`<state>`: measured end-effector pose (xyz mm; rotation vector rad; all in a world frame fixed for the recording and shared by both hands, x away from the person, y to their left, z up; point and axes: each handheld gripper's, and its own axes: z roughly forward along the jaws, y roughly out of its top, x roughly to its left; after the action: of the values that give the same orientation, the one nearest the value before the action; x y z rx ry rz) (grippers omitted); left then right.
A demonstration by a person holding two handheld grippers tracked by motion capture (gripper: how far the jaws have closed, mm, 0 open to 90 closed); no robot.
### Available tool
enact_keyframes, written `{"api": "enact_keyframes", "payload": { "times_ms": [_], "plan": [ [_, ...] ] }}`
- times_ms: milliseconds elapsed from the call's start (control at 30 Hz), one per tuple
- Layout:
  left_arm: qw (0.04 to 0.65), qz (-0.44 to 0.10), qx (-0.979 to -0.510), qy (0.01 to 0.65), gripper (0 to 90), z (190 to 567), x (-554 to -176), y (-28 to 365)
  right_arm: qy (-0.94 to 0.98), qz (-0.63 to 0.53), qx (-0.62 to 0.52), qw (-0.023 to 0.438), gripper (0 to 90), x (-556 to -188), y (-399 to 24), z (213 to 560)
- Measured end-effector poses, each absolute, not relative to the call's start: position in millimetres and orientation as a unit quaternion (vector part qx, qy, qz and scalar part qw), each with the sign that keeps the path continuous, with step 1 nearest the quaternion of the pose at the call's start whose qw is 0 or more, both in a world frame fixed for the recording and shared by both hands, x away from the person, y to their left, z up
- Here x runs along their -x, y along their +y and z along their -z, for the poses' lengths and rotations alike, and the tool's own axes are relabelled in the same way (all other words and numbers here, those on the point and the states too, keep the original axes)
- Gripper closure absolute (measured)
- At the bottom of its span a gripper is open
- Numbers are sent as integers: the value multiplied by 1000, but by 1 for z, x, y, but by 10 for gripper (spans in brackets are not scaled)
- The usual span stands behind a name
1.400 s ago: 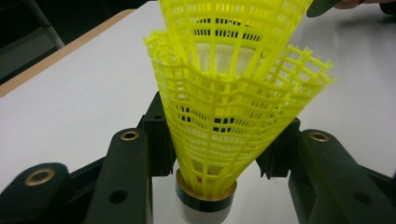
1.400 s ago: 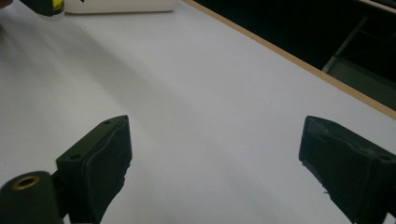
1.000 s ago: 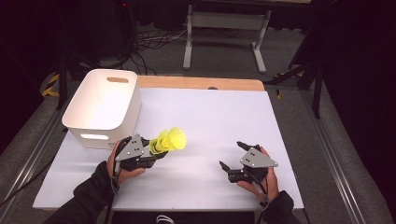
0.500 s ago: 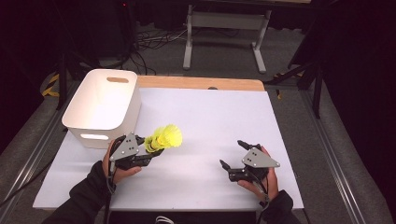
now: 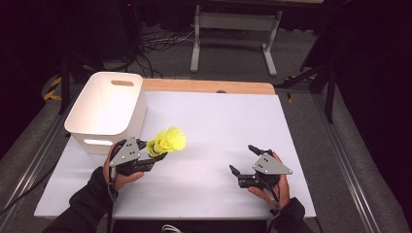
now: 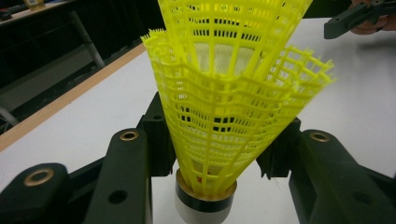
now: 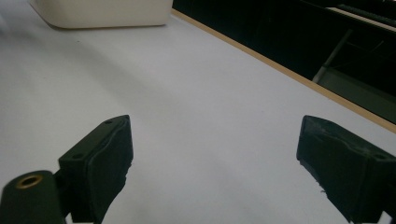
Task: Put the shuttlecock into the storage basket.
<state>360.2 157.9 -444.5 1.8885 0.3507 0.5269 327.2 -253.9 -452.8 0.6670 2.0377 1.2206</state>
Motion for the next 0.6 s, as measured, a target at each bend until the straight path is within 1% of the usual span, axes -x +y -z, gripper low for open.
{"api": "enact_keyframes", "payload": {
  "times_ms": [600],
  "plan": [
    [549,-230,-789,156,554,440,-361,166,785,-459,-255,329,114,-329,-252,455]
  ]
}}
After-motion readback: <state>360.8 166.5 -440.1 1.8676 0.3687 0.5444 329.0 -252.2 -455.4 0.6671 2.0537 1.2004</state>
